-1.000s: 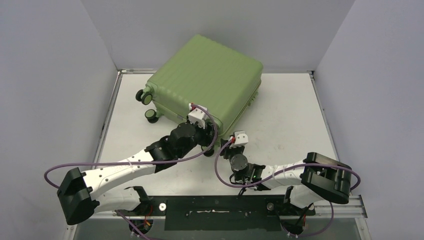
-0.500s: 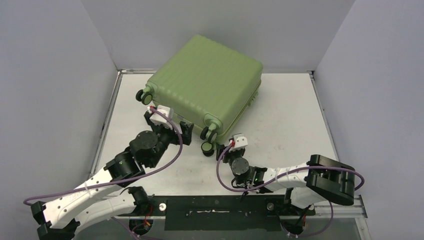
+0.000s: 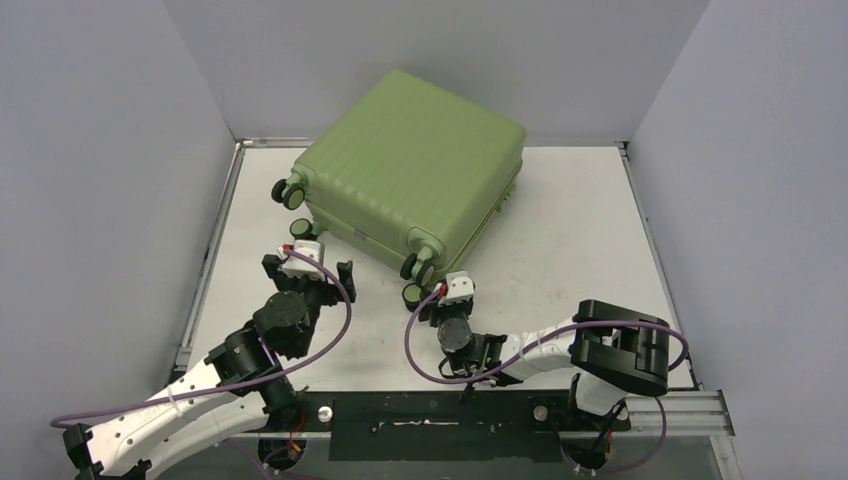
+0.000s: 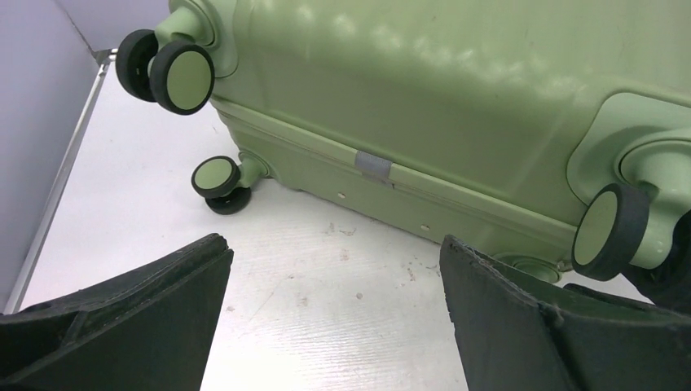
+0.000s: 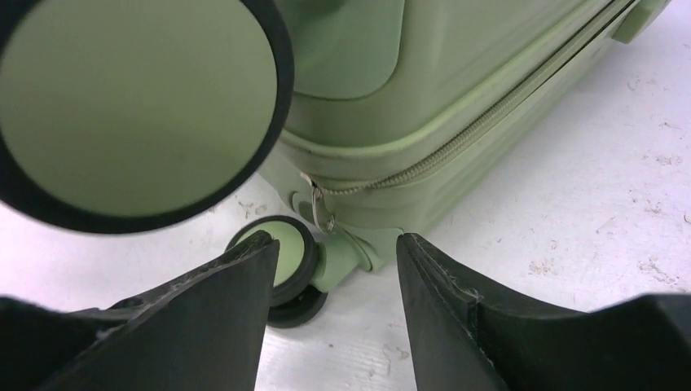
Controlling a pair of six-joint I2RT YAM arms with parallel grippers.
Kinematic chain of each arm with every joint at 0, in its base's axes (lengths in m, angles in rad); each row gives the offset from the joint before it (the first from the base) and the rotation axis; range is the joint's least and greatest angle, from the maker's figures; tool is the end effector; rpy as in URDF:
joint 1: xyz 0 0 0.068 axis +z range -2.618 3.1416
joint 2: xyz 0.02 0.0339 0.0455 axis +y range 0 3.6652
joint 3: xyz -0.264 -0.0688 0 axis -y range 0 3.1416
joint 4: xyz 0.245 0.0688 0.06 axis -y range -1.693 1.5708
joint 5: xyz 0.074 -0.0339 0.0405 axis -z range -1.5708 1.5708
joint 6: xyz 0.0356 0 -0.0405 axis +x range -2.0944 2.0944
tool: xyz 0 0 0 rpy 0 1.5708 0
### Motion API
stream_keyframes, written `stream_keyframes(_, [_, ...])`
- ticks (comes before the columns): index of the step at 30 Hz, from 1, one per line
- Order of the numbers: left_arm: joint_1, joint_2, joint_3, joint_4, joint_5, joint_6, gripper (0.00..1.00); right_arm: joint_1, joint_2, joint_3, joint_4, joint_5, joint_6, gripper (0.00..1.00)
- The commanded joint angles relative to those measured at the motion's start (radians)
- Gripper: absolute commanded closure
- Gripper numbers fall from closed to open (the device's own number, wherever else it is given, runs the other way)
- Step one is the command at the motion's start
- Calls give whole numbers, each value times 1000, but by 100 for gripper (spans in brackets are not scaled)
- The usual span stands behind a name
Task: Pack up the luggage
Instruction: Zip the luggage at the center of the board.
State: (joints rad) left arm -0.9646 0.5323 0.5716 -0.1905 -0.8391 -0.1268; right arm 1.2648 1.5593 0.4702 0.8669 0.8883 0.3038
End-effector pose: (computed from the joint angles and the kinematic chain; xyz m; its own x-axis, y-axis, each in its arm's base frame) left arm 0.0968 -0.0931 0.3023 -0.1016 -0.0018 -0.9948 0.1181 0.9929 -0.0138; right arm 0.1100 0.2565 0.1669 -0.1751 0.0722 -0.9819 -0.3365 0.9329 0.1286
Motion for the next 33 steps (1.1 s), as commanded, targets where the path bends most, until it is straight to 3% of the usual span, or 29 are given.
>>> stream_keyframes(1, [10,-20,5,44,-42,5,3,3,45,74,55,103,27,45])
stream_keyframes(11, [18,-16,4,36,-31,-2,3,-32,97,148,-23,141,116,51])
stream_keyframes(21, [21,-5,4,30,-25,-5,3,-47,114,176,-78,139,164,74])
stream_keyframes(27, [23,-2,5,25,-19,-7,3,-53,90,145,-54,140,111,100])
stream_keyframes(33, [23,18,24,44,57,-37,3,-57,53,82,12,93,-6,100])
